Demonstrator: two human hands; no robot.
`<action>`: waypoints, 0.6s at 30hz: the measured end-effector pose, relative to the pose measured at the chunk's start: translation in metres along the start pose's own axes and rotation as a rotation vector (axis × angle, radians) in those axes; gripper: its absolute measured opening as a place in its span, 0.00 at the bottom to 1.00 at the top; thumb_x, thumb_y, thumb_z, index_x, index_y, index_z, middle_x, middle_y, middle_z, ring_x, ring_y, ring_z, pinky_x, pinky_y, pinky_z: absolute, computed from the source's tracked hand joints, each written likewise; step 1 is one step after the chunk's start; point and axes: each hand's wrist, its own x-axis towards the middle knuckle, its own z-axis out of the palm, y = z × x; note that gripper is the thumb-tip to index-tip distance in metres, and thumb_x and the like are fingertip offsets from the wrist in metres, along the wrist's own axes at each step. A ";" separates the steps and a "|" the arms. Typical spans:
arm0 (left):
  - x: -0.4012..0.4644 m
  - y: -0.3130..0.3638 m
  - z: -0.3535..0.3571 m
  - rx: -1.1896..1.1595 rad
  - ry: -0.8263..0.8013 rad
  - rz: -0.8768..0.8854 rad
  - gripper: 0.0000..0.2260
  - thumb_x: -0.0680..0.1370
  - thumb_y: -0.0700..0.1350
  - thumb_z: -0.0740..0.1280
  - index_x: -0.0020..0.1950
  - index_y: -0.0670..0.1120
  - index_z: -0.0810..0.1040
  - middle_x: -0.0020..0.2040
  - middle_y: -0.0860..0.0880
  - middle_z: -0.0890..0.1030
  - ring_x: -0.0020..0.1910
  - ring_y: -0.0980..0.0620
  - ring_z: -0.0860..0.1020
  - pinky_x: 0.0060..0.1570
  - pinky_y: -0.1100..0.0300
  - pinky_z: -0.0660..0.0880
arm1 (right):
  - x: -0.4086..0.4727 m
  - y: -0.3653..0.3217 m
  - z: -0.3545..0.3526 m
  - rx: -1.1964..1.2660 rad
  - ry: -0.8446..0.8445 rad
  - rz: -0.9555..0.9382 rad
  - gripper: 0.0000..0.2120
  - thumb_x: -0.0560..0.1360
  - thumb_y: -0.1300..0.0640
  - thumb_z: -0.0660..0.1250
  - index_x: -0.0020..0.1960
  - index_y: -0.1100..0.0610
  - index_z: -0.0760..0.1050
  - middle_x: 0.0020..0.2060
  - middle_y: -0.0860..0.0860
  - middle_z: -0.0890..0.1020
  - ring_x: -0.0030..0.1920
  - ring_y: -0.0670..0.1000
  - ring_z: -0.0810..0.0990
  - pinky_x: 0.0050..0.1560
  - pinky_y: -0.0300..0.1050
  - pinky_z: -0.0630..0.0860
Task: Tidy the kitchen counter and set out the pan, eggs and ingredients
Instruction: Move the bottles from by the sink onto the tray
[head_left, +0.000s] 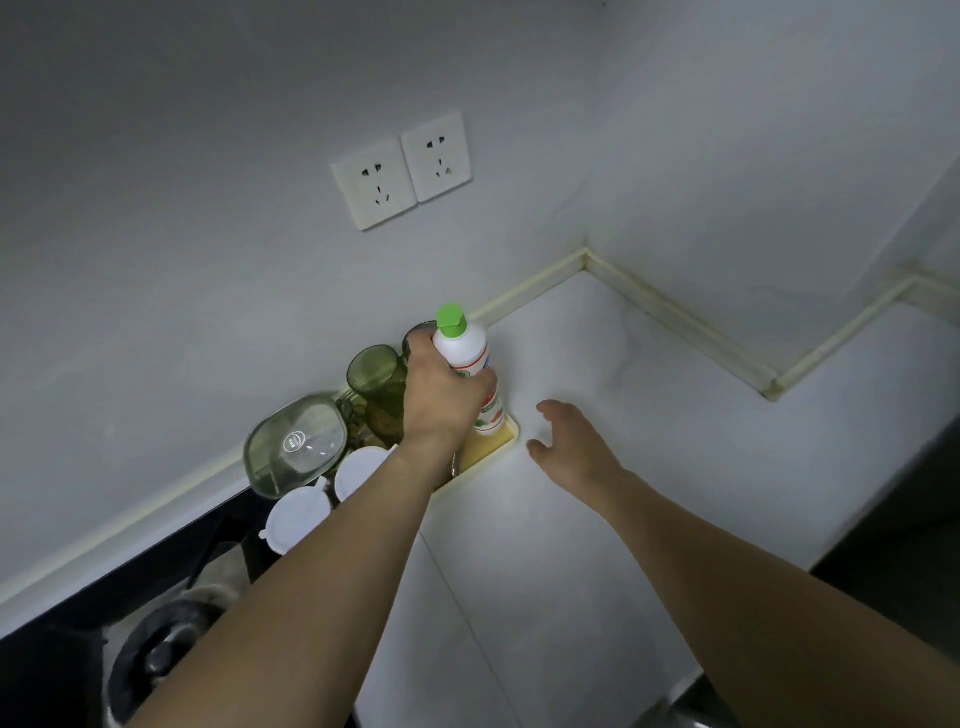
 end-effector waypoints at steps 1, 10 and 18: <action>0.001 -0.002 0.006 0.007 0.000 -0.008 0.28 0.66 0.43 0.75 0.59 0.51 0.63 0.54 0.49 0.76 0.50 0.48 0.78 0.53 0.48 0.78 | 0.001 0.001 0.000 -0.004 0.000 0.001 0.27 0.76 0.57 0.65 0.73 0.58 0.63 0.68 0.55 0.69 0.67 0.54 0.70 0.68 0.45 0.65; 0.001 -0.023 0.031 0.009 0.079 -0.090 0.29 0.65 0.43 0.75 0.61 0.49 0.64 0.58 0.45 0.74 0.54 0.44 0.76 0.56 0.46 0.76 | 0.008 0.005 0.001 -0.007 -0.019 0.045 0.26 0.77 0.56 0.64 0.73 0.57 0.62 0.69 0.55 0.68 0.67 0.55 0.70 0.68 0.48 0.67; 0.000 -0.022 0.034 -0.003 0.097 -0.099 0.29 0.66 0.42 0.74 0.62 0.48 0.65 0.58 0.45 0.74 0.53 0.44 0.76 0.56 0.47 0.76 | 0.007 0.004 0.003 0.005 -0.019 0.049 0.26 0.77 0.56 0.65 0.73 0.57 0.62 0.68 0.54 0.69 0.67 0.54 0.70 0.67 0.47 0.67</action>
